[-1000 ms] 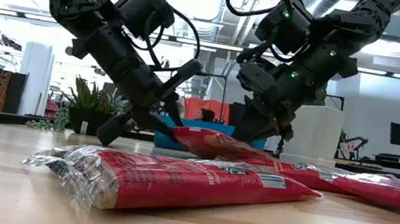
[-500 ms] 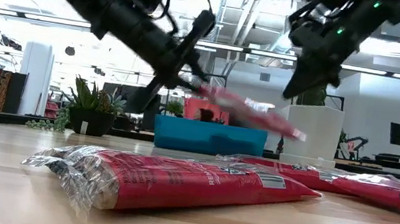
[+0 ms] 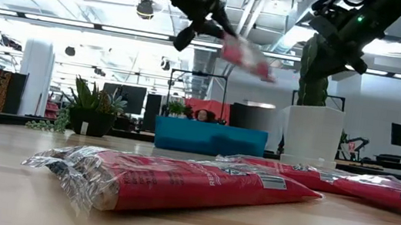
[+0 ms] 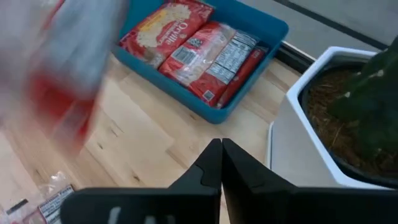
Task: Sort popcorn bags into baskets
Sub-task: Put the popcorn bag into the blue bin
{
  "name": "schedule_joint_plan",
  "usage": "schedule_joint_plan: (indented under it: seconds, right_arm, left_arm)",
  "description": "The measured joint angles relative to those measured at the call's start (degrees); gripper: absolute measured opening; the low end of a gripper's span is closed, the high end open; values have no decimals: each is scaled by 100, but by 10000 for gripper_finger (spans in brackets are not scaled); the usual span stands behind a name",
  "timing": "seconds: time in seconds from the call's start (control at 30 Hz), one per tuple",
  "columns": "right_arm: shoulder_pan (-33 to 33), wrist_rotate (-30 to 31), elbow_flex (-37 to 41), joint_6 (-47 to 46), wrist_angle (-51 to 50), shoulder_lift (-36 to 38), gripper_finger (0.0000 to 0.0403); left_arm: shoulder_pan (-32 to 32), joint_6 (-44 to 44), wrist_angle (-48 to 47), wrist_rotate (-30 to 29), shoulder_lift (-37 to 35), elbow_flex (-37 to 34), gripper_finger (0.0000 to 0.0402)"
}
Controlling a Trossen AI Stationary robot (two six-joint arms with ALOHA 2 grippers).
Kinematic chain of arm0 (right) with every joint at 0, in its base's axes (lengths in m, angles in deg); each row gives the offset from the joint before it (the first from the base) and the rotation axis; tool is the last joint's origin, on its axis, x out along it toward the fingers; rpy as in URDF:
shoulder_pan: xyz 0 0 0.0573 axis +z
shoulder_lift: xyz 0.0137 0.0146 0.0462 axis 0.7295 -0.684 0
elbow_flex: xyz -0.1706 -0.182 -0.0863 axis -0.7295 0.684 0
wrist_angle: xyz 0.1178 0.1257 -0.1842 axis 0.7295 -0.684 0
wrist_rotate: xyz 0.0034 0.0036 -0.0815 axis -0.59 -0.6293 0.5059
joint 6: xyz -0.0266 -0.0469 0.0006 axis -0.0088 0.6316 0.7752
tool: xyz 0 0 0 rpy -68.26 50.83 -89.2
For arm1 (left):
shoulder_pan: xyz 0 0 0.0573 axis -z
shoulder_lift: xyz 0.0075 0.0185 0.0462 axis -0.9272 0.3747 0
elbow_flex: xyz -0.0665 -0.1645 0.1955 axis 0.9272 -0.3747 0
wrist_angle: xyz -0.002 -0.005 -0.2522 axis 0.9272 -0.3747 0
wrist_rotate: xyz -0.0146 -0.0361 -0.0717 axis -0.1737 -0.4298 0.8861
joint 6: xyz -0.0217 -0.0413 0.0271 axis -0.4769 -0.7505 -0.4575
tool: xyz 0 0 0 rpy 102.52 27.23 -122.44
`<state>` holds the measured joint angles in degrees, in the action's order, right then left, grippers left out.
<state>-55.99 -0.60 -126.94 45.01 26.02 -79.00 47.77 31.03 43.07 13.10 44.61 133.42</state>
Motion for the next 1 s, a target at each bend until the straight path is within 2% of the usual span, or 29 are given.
schedule_joint_plan:
  seconds: [0.07,0.2,0.37,0.5,0.7,0.87,1.0]
  right_arm:
    - [-1,17,0,-2,-2,-17,19]
    - [0,20,0,-20,4,-42,13]
    - [1,18,0,-199,-78,-47,25]
    - [4,16,0,-221,-135,-48,31]
    - [4,18,0,-304,-267,-48,16]
    - [4,18,0,-304,-282,-48,18]
    - [4,18,0,-304,-326,-48,31]
  left_arm:
    - [-370,595,-404,-41,182,502,7]
    - [-1028,1321,-621,5,603,1217,7]
    - [-1503,1626,-596,501,1212,1472,6]
    - [-1604,1745,-395,813,1739,1472,6]
    - [-1615,1548,259,1102,2341,1470,6]
    - [-1573,1349,389,1155,2599,1470,6]
    - [-1567,1350,213,947,2598,1472,13]
